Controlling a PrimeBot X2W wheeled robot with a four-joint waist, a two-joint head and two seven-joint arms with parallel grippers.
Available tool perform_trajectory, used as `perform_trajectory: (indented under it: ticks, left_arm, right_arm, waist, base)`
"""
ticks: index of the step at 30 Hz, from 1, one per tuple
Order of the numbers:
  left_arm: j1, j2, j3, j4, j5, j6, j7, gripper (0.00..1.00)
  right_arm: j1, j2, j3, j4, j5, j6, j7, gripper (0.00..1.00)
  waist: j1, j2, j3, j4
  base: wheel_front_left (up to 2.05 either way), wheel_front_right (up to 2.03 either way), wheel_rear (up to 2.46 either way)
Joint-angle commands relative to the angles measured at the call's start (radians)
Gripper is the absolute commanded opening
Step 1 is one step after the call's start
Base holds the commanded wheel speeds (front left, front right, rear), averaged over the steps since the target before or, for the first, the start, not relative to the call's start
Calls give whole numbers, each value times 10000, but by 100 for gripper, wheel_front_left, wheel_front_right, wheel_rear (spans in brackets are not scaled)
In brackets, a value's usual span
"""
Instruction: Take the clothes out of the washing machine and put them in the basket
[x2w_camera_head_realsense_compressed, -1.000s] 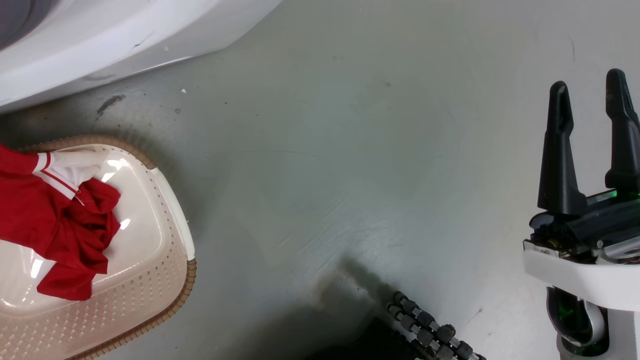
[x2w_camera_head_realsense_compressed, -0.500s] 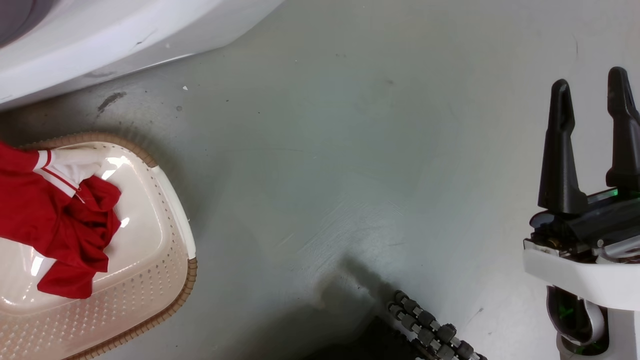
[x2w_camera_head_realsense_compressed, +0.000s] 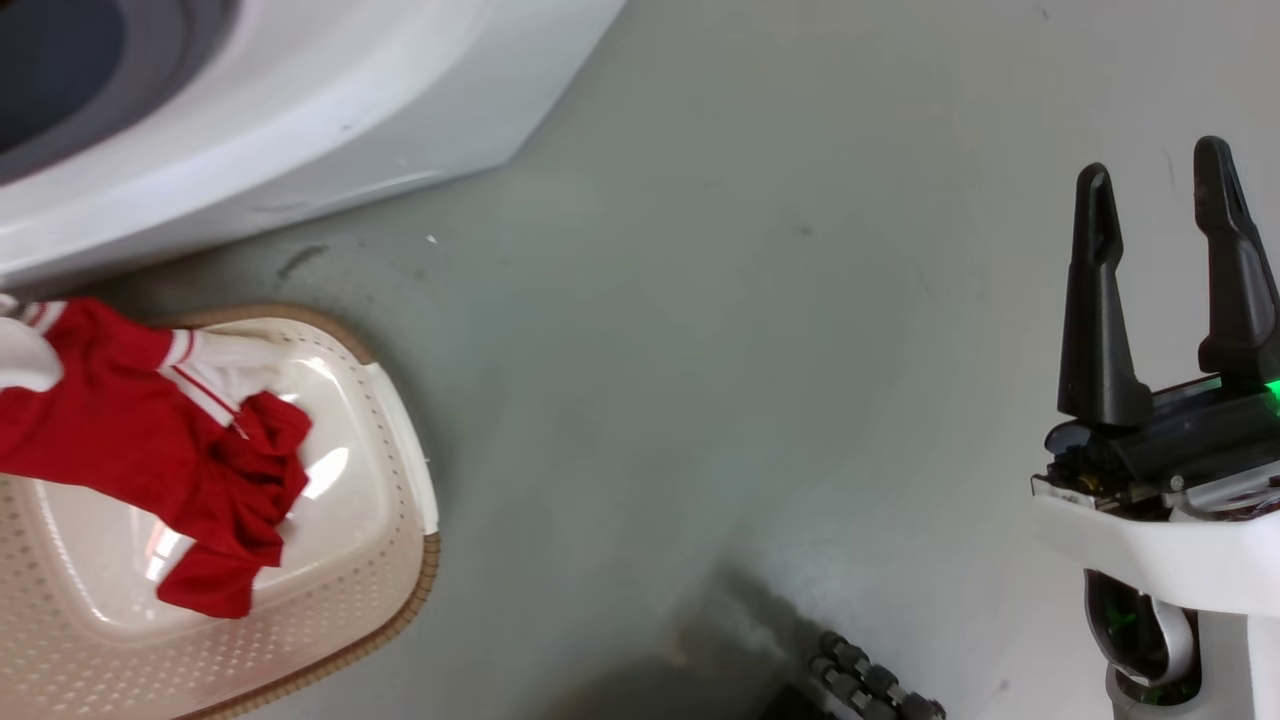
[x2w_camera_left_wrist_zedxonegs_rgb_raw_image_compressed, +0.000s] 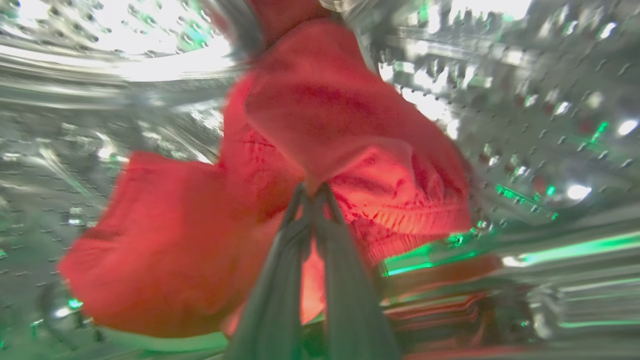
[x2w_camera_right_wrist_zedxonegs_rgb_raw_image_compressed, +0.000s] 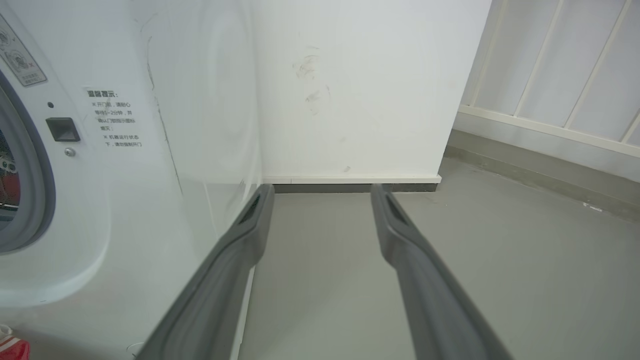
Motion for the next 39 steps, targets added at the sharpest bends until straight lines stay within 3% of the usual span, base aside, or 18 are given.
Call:
perform_trajectory:
  ticks: [1, 16, 24, 32, 39]
  left_arm:
    - [292, -70, 30, 22, -94, -40, -297, 0]
    - [3491, -942, 305, 180, -1181, -202, -4009, 0]
    - [5364, -1532, 388, 75, -1471, 122, -5733, 0]
    - [7286, -1925, 724, -854, -1794, 543, -6289, 0]
    - [9384, -1899, 1329, -3263, -1664, 1143, -6290, 0]
  right_arm:
    - [86, -2, -6, 39, -96, -7, -20, 100]
    - [758, -4, 115, 366, -784, -7, -20, 100]
    - [1233, -4, 256, 522, -1025, -7, -20, 100]
    - [1840, -4, 274, 691, -1358, -7, -20, 100]
    - [2342, -4, 308, 791, -1573, -7, -20, 100]
  waist:
    - [-1, -1, -410, 275]
    - [-1, -1, -2463, 1016]
    - [-1, -1, -3549, 1316]
    - [-1, -1, -4761, 1688]
    - [-1, -1, -5552, 1948]
  base:
    - [0, 0, 0]
    - [0, 0, 0]
    - [0, 0, 0]
    - [0, 0, 0]
    - [0, 0, 0]
